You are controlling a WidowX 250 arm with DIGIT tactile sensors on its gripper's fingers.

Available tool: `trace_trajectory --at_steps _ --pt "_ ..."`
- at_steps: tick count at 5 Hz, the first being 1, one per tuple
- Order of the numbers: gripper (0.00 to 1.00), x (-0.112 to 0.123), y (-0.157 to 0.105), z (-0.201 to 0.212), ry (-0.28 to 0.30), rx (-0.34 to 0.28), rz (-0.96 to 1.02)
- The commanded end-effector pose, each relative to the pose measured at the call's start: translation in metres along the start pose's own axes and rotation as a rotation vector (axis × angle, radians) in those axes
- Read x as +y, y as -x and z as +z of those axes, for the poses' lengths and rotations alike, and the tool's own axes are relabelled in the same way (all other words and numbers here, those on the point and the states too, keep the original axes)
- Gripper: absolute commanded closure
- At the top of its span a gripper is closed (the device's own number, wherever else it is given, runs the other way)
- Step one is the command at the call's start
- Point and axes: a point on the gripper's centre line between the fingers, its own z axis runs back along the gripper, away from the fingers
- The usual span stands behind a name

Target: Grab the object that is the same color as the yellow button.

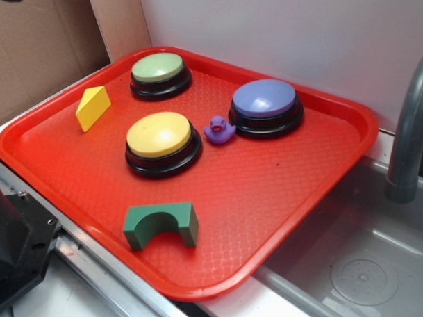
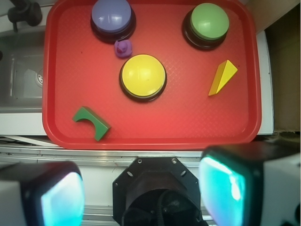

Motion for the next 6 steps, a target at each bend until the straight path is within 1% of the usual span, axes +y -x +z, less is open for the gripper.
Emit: trace_trajectory --at_steps 1,2,3,4,5,6 --pt "0.0 0.0 0.0 0.0 0.0 0.0 0.0" --pt "0.0 0.003 -0.007 -0.007 0.016 -0.042 -0.002" --pt "0.0 0.011 -0.016 -0.023 -0.015 -0.044 0.139" --pt "0.0 0.028 -0.027 -0.038 -0.026 -0.06 0.295" --pt "0.0 0.055 -0.036 -0.058 -0.033 -0.069 0.465" --pt "0.0 0.082 -0.042 -0.08 -0.04 -0.081 0.559"
